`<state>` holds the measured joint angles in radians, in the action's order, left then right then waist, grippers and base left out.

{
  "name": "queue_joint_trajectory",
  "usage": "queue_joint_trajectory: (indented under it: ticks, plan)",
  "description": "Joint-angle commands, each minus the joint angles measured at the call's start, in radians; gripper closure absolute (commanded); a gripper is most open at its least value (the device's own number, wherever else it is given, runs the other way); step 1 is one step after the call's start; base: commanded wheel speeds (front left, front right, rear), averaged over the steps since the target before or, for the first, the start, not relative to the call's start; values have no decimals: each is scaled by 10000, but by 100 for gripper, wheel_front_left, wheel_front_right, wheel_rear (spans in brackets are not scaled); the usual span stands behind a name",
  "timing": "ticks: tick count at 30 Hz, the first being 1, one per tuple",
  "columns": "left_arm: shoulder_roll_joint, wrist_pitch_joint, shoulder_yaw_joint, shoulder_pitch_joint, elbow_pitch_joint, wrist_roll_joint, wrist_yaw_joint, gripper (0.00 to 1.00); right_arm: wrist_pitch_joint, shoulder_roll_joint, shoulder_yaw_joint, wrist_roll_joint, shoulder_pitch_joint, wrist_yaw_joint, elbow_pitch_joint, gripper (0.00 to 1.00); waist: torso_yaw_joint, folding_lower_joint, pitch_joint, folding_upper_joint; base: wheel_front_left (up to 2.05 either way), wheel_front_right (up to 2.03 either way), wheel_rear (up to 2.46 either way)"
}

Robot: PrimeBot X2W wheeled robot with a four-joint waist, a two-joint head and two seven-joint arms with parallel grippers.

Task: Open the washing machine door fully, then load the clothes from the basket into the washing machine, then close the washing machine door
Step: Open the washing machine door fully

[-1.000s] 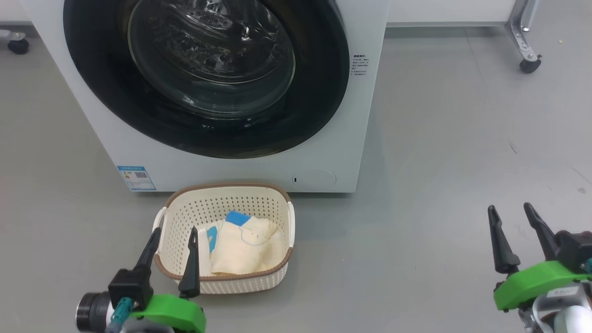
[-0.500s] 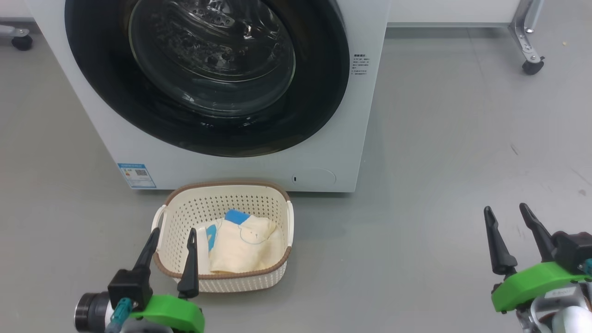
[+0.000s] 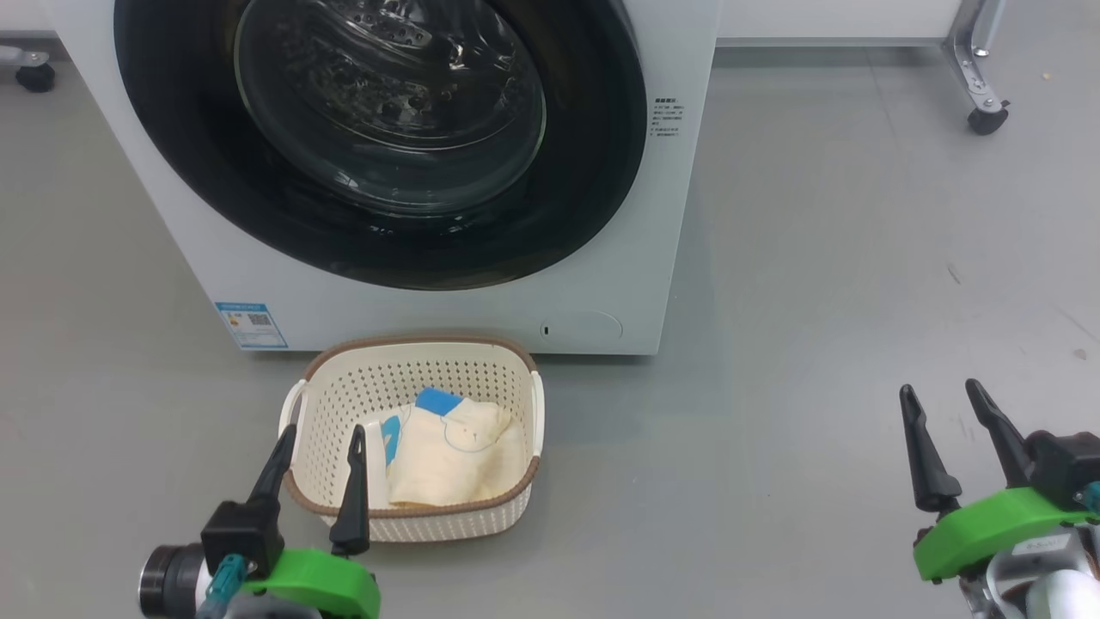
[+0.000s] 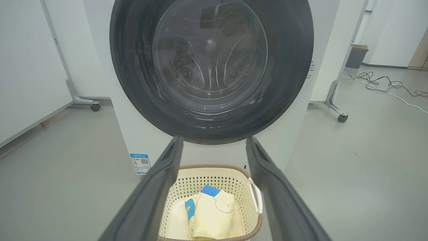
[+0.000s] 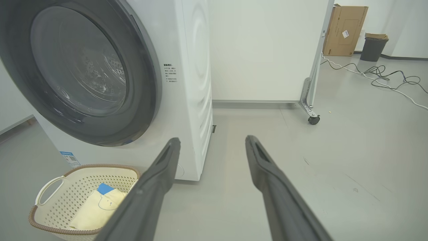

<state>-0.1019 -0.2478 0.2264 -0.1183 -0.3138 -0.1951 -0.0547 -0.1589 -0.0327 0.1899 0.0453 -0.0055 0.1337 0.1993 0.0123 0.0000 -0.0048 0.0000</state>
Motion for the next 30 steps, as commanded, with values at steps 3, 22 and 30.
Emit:
queue_joint_trajectory:
  ticks: [3, 22, 30]
  plan:
    - [-144, -139, -360, -420, 315, 59, -20, 0, -98, -175, -166, 28, -408, -30, -355, 0, 12, 0, 29, 0, 0, 0, 0]
    - [57, -139, -267, -1425, 745, 220, 13, 0, 1, -175, 700, 2155, -2536, -30, -145, 100, 420, 0, 1875, 0, 0, 0, 0]
    - [119, -139, -212, -1885, 671, 321, 106, 0, 839, -175, 222, 5249, -4358, -30, 886, 100, 685, 0, 2446, 0, 0, 0, 0]
